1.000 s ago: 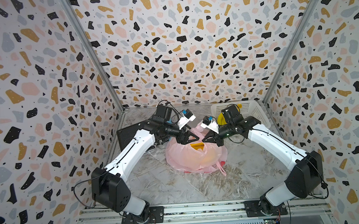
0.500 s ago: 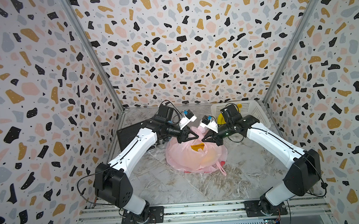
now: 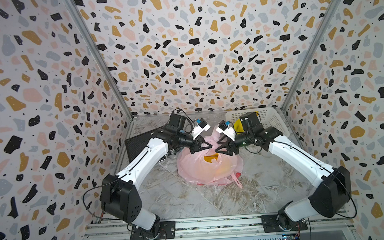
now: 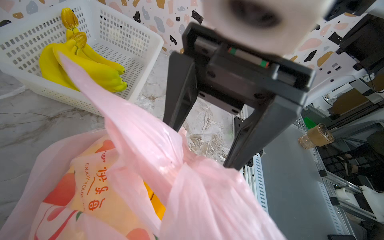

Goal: Place the banana into a plastic bag & tie a knot
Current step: Adjust the plastic bag, then cross the plastic bag with the plastic bag.

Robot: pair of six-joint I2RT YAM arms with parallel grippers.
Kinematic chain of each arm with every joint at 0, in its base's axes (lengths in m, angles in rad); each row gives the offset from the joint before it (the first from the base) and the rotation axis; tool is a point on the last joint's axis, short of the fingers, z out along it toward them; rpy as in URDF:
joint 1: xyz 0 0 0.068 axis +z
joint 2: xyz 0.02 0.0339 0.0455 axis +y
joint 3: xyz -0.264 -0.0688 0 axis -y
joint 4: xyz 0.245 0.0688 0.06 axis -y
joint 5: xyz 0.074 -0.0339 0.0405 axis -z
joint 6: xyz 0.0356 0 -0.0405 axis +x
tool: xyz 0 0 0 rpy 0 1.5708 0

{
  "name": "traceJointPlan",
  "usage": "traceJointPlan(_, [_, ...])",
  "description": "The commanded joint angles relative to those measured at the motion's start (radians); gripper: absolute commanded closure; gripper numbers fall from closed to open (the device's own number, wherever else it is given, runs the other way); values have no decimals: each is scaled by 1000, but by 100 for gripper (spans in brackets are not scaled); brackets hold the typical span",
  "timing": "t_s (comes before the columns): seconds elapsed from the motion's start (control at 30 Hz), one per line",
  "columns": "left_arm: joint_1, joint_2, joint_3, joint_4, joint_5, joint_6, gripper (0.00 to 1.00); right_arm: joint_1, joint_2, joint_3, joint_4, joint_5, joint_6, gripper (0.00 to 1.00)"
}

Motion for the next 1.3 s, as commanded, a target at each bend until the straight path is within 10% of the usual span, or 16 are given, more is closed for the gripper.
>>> traceJointPlan(0.0, [-3, -37, -17, 32, 35, 5, 100, -33, -67, -12, 153, 57, 193, 26])
traceJointPlan(0.1, [-3, -51, -29, 30, 36, 15, 100, -102, -74, -16, 242, -7, 331, 0])
traceJointPlan(0.53, [-3, -79, -51, 38, 71, 45, 100, -143, 98, 43, 579, -404, 681, 23])
traceJointPlan(0.73, [-3, -78, -52, 38, 77, 46, 100, -109, 112, 60, 451, -397, 566, 25])
traceJointPlan(0.83, [-3, -74, -53, 39, 77, 45, 100, -97, 121, 77, 362, -382, 523, 46])
traceJointPlan(0.97, [-3, -70, -53, 41, 64, 30, 100, -98, 85, 53, 361, -331, 503, 100])
traceJointPlan(1.27, [-3, -73, -55, 64, 51, -3, 46, -98, 43, 16, 351, -209, 473, 100])
